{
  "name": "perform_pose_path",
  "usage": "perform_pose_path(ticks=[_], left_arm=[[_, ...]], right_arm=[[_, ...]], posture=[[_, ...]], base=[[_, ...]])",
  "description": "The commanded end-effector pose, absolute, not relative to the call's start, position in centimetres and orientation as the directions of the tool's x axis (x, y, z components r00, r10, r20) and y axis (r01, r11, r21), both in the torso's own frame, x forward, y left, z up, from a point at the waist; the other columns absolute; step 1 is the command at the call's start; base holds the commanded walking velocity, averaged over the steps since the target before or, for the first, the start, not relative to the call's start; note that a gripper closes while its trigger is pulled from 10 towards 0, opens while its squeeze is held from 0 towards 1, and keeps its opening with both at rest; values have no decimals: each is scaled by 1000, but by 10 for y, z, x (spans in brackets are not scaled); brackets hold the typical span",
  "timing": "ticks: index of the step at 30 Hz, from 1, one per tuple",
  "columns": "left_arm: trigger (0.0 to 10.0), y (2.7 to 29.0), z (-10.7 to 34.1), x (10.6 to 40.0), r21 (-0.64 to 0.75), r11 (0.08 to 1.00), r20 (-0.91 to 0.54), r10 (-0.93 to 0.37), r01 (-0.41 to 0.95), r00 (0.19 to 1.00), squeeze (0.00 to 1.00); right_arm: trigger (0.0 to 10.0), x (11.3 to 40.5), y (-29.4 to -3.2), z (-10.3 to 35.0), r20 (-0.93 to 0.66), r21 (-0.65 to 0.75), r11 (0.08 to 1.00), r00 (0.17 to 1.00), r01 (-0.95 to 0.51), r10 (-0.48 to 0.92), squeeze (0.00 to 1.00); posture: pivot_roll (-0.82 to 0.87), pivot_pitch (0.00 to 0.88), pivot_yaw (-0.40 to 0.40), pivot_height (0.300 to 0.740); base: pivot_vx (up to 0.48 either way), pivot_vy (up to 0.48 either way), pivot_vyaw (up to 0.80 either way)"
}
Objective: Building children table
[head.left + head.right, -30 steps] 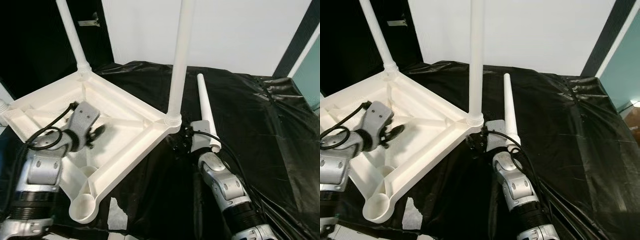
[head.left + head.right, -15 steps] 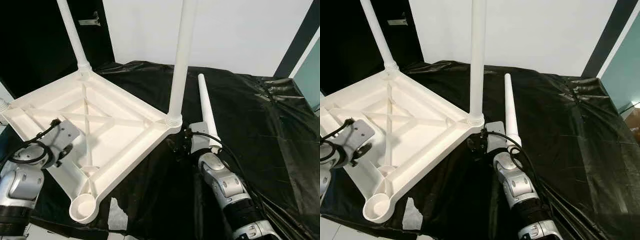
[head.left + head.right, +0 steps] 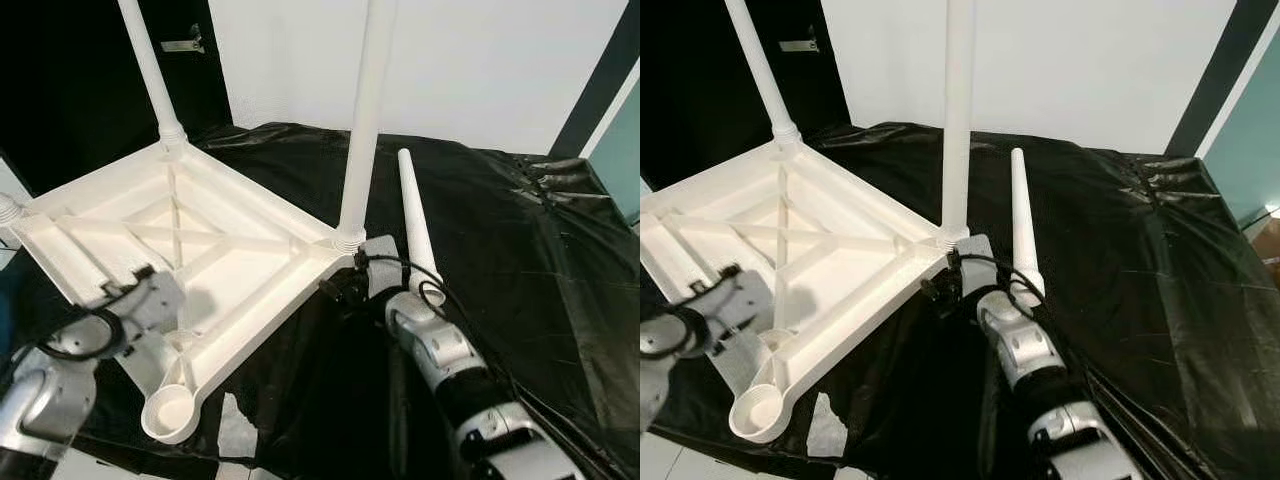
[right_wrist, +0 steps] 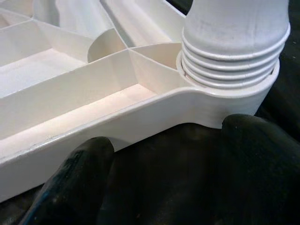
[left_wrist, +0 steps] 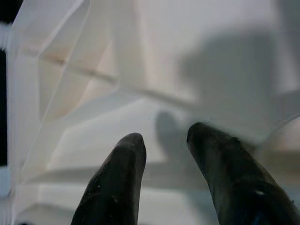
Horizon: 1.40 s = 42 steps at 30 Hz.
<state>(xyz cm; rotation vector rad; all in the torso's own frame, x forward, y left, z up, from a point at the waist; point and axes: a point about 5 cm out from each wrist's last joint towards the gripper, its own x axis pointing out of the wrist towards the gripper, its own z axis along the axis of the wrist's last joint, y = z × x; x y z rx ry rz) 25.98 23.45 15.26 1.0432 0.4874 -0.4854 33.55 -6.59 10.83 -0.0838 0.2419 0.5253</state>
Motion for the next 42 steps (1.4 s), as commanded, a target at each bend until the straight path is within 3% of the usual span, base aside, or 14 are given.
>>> perform_pose_path(ticks=[1,4,11,31,34,38,42], left_arm=[[10000,224,135,247,490,359,-762,-267,795,590,0],[10000,202,137,237,406,329,-759,-398,853,515,0],[10000,166,148,230,344,299,-685,-569,890,455,0],[10000,117,171,220,259,280,-516,-769,924,377,0],[10000,116,171,228,293,324,-506,-746,900,433,0],[10000,134,175,252,443,432,-493,-615,785,616,0],[10000,136,179,254,473,439,-476,-602,764,641,0]], right_arm=[[10000,335,-61,108,-245,-11,851,827,-525,507,0],[10000,340,-60,108,-253,-21,843,818,-538,516,0],[10000,348,-59,108,-247,-18,836,812,-549,528,0],[10000,358,-52,115,-175,-10,795,783,-607,596,0],[10000,362,-53,118,-160,-21,807,799,-590,580,0],[10000,368,-66,122,-150,-115,866,870,-488,470,0],[10000,370,-74,122,-152,-173,889,903,-424,401,0]], posture=[[78,0,-43,740],[79,0,-38,740],[75,0,-26,740],[86,0,-26,740],[88,0,-29,740],[91,0,-35,740],[90,0,-35,740]], base=[[0,0,0],[0,0,0],[0,0,0],[0,0,0],[0,0,0],[0,0,0],[0,0,0]])
